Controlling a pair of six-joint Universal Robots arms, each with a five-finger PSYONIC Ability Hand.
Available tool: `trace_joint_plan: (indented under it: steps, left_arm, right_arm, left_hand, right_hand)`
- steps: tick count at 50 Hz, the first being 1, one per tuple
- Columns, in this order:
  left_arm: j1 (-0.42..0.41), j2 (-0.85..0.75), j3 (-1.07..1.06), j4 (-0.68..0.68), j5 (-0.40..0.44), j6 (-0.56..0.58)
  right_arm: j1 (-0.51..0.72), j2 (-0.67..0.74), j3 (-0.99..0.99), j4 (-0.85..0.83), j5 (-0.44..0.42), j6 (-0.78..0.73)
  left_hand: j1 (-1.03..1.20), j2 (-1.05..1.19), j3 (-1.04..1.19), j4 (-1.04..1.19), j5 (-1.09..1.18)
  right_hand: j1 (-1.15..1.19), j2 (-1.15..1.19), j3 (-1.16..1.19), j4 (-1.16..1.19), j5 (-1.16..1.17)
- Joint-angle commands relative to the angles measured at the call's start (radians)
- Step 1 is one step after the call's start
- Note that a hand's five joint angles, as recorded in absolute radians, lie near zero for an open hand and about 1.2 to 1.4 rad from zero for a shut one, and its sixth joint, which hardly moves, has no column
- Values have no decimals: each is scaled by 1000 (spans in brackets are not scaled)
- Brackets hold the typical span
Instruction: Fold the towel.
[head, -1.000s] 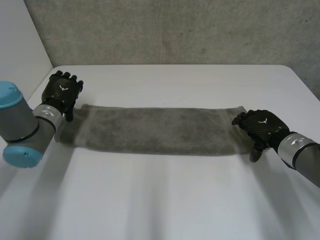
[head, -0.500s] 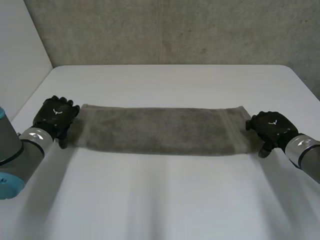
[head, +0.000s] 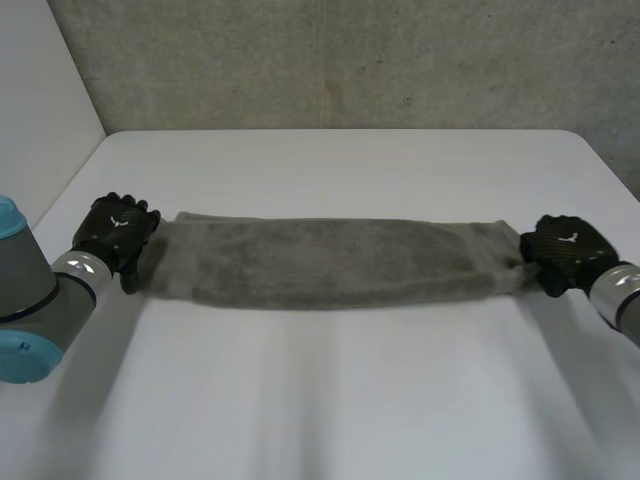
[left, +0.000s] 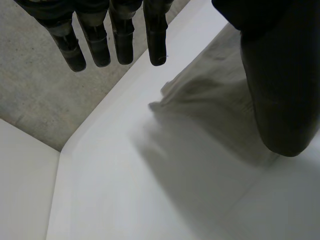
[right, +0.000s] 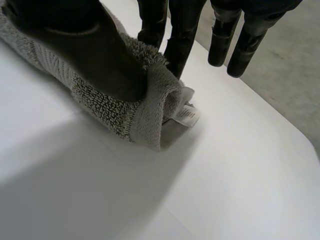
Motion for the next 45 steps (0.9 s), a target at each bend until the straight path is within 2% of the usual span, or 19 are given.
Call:
trace_joint_plan:
  steps: [1, 5, 8, 17, 21, 22, 23, 24, 26, 27, 29, 32, 34, 35, 37, 38, 40, 44, 45]
  left_arm:
    - [2, 30, -17, -19, 0, -10]
    - [20, 58, -33, -34, 2, -47]
    - [25, 70, -40, -39, 3, -68]
    - [19, 102, -50, -45, 5, -76]
    - [13, 118, -53, -53, 6, -77]
    - [8, 127, -55, -54, 6, -80]
    - [8, 127, -55, -54, 6, -80]
    - [2, 136, -55, -56, 5, -86]
    - [-6, 145, -55, -56, 5, -97]
    - [-13, 154, -55, -57, 3, -111]
    - [-21, 165, -55, -60, 3, -126]
    - [-38, 190, -55, -68, 3, -151]
    - [-44, 199, -55, -71, 2, -159]
    - [-52, 208, -55, -76, 2, -162]
    - [-58, 216, -55, -79, 2, -162]
    - [-66, 220, -55, -83, 2, -162]
    - [-75, 223, -55, -86, 0, -162]
    - [-87, 225, -56, -91, 0, -163]
    - [-92, 225, -56, -91, 0, -163]
  right_arm:
    - [-151, -44, 8, 41, -31, -47]
    - [-269, -70, -34, 109, -77, -100]
    - [-301, -73, -92, 161, -90, -107]
    - [-257, -116, -288, 296, -73, -27]
    - [-90, -157, -408, 302, -47, 95]
    - [-90, -157, -409, 302, -47, 96]
    - [-8, -156, -453, 302, -26, 125]
    - [-7, -156, -453, 302, -25, 125]
    - [184, -136, -528, 302, 34, 130]
    - [185, -136, -528, 302, 34, 129]
    - [371, -64, -594, 301, 109, 116]
    - [458, -24, -625, 301, 136, 96]
    - [624, 75, -682, 299, 171, 27]
    - [625, 76, -682, 299, 171, 27]
    - [758, 189, -740, 296, 186, -40]
    - [758, 189, -740, 296, 186, -41]
    - [855, 301, -783, 285, 220, -85]
    - [912, 393, -808, 264, 254, -110]
    - [926, 424, -811, 253, 266, -119]
  left_hand:
    - [-33, -28, -52, -59, 10]
    - [-39, -34, -52, -59, 4]
    - [-39, -34, -52, -59, 4]
    - [-39, -34, -52, -59, 4]
    - [-39, -34, -52, -59, 4]
    - [-39, -34, -52, -59, 4]
    - [-39, -34, -52, -59, 4]
    - [-39, -34, -52, -59, 4]
    - [-39, -34, -52, -59, 4]
    - [-39, -34, -52, -59, 4]
    - [-42, -37, -52, -59, 1]
    - [-42, -37, -52, -59, 1]
    - [-42, -37, -52, -59, 1]
    - [-42, -37, -52, -59, 1]
    - [-42, -37, -52, -59, 1]
    - [-45, -40, -52, -59, -2]
    - [-45, -40, -52, -59, -2]
    - [-42, -37, -52, -59, 1]
    - [-45, -40, -52, -59, -2]
  right_hand:
    - [91, 101, -43, -76, 67]
    - [91, 101, -43, -76, 67]
    - [91, 101, -43, -76, 67]
    - [91, 101, -43, -76, 67]
    - [91, 101, -43, -76, 67]
    - [91, 101, -43, -76, 67]
    - [91, 101, -43, -76, 67]
    - [91, 101, -43, -76, 67]
    - [91, 101, -43, -76, 67]
    - [91, 101, -43, -76, 67]
    - [91, 101, -43, -76, 67]
    - [91, 101, -43, -76, 67]
    - [91, 101, -43, -76, 67]
    - [91, 101, -43, -76, 67]
    - [91, 101, -43, -76, 67]
    - [91, 101, -43, -76, 67]
    - [91, 101, -43, -76, 67]
    - [91, 101, -43, -76, 67]
    - [17, 27, -43, -76, -8]
